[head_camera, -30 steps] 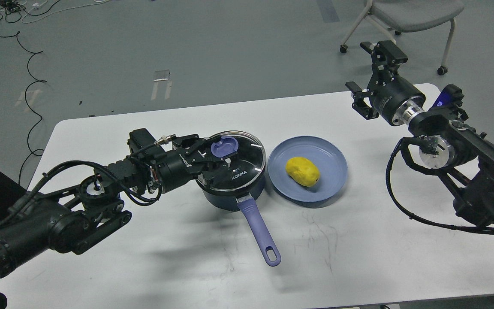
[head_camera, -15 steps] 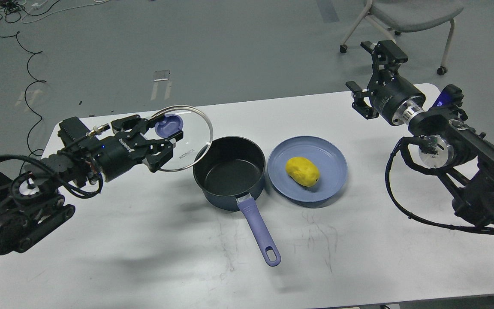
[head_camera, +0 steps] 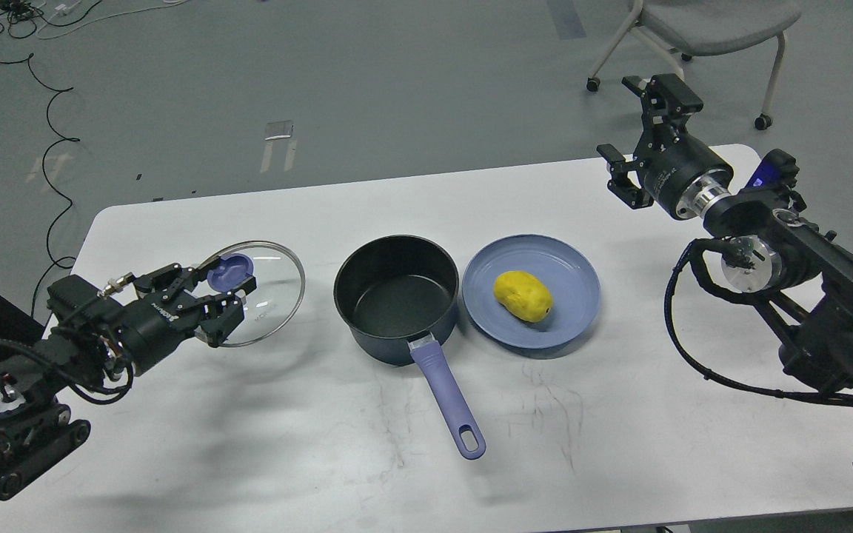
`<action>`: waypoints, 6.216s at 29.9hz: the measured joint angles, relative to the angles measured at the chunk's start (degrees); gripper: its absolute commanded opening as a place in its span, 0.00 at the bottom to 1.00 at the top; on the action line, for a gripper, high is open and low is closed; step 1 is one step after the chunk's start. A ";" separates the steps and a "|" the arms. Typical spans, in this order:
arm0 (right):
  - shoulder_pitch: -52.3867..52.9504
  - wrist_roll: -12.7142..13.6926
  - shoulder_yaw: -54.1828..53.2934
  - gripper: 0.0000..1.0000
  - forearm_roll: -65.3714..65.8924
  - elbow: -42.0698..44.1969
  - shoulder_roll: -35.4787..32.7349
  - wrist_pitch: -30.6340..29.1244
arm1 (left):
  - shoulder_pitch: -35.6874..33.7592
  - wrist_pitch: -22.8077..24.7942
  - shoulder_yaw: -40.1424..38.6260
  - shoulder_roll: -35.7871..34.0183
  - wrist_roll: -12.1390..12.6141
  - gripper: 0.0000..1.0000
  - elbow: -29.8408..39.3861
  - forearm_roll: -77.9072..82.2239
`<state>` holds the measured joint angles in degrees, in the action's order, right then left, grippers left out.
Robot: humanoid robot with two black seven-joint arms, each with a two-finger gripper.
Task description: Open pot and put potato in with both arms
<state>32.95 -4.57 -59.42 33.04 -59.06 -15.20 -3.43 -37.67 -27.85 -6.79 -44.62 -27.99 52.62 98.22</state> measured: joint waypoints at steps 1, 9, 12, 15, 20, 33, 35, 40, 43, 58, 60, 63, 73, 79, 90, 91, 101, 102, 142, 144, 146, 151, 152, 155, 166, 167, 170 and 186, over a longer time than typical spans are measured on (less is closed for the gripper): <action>0.00 0.00 0.00 1.00 0.00 0.00 0.00 0.00 | 0.85 -0.02 0.00 0.40 0.00 0.51 -0.82 0.00; 0.10 0.00 0.09 1.00 0.00 0.09 0.00 0.00 | 3.53 -0.16 0.07 3.84 -0.01 0.51 -6.42 -0.02; 0.10 0.00 0.09 1.00 -0.01 0.16 0.00 0.00 | 4.01 -0.16 0.10 4.28 -0.01 0.53 -7.23 -0.03; 0.10 0.00 0.09 1.00 -0.04 0.17 0.00 0.00 | 4.16 -0.16 0.11 4.35 -0.01 0.56 -7.34 -0.04; 0.10 0.00 0.15 1.00 -0.04 0.17 -0.06 -0.02 | 4.23 -0.16 0.11 4.47 -0.01 0.57 -7.36 -0.02; 0.01 0.00 0.18 1.00 -0.06 0.17 -0.08 -0.01 | 4.32 -0.16 0.91 5.13 0.00 0.63 -7.36 0.05; 0.01 0.00 0.18 1.00 -0.02 0.17 -0.08 -0.01 | 4.32 -0.16 0.97 5.13 -0.01 0.66 -7.36 0.05; 0.01 0.00 0.15 1.00 0.00 0.17 -0.08 0.00 | 4.32 -0.16 0.99 5.14 -0.01 0.98 -7.36 0.05; 0.01 0.00 0.10 1.00 0.00 0.17 -0.08 0.00 | 4.32 -0.16 0.99 5.15 -0.01 0.98 -7.36 -0.01; 0.81 -0.23 3.17 1.00 5.07 -0.48 -0.39 -0.16 | -6.97 0.41 -0.03 2.41 0.00 0.98 -0.77 -23.48; 1.59 -0.36 5.18 1.00 10.73 -0.62 -0.75 -0.18 | -12.19 4.12 -0.20 2.35 0.00 0.98 0.22 -31.45; 2.99 -0.51 9.90 1.00 20.52 -2.07 -2.13 -0.39 | -19.19 12.74 -0.29 2.52 0.00 0.98 0.67 -44.71; 8.21 -0.55 26.52 1.00 48.07 -7.40 -12.39 -6.40 | -28.00 29.81 -3.75 4.47 8.08 0.98 0.02 -72.35; 9.04 -1.00 33.25 1.00 59.88 -9.67 -15.31 -8.30 | -26.35 31.79 -7.09 4.79 12.37 0.98 0.01 -76.13; 9.73 -2.25 39.11 0.99 70.34 -8.41 -12.11 -8.36 | -25.67 34.44 -7.57 4.21 14.70 0.98 0.04 -83.81; 9.89 -2.28 39.19 0.99 70.47 -7.54 -11.41 -8.36 | -25.53 34.45 -7.58 4.20 14.71 0.98 0.02 -83.97; 10.04 -2.34 39.51 0.99 72.17 -3.27 -7.33 -8.20 | -24.28 34.44 -7.68 4.02 14.21 0.98 0.01 -84.10; 10.05 -2.35 39.59 0.99 72.25 -2.88 -6.99 -8.18 | -24.18 34.42 -7.68 4.00 14.13 0.98 0.01 -84.06; 22.86 -2.30 41.74 0.51 72.40 -1.35 -4.18 -5.57 | -21.88 33.82 -7.46 2.78 11.56 0.98 -0.16 -83.01; 24.93 -2.28 41.64 0.51 72.36 -1.56 -3.09 -5.25 | -21.88 33.82 -7.47 2.78 11.55 0.98 -0.16 -82.95; 26.14 -2.21 41.76 0.51 72.33 -1.61 -0.92 -5.04 | -21.89 33.82 -7.47 2.79 11.55 0.98 -0.14 -82.94; 26.56 -2.03 42.93 0.51 72.33 0.35 5.68 -4.93 | -21.88 33.81 -7.47 2.79 11.54 0.98 -0.16 -82.93; 26.52 -2.02 43.49 0.51 72.33 1.11 7.18 -4.92 | -21.88 33.81 -7.47 2.79 11.53 0.98 -0.16 -82.93; 26.10 -2.02 45.68 0.52 72.33 2.94 10.47 -4.90 | -21.87 33.82 -7.47 2.54 11.49 0.98 -0.15 -82.92; 23.83 -1.96 47.71 1.00 72.23 5.85 12.71 -4.95 | -21.66 33.82 -7.40 1.83 11.46 0.98 -0.16 -82.92; 23.83 -1.91 47.47 1.00 72.04 5.91 12.73 -4.95 | -21.66 33.82 -7.40 1.83 11.46 0.98 -0.15 -82.92; 23.83 -1.85 45.84 1.00 71.40 5.97 12.74 -4.95 | -21.65 33.82 -7.41 1.82 11.46 0.98 -0.15 -82.92; 20.24 -2.04 16.38 1.00 36.02 7.66 11.28 -0.65 | -20.75 34.12 -10.31 12.18 11.55 0.98 -0.06 -84.03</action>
<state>53.18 -6.61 -43.04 69.07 -51.40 -3.93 -4.07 -58.43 6.26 -17.10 -32.44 -16.44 52.56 14.19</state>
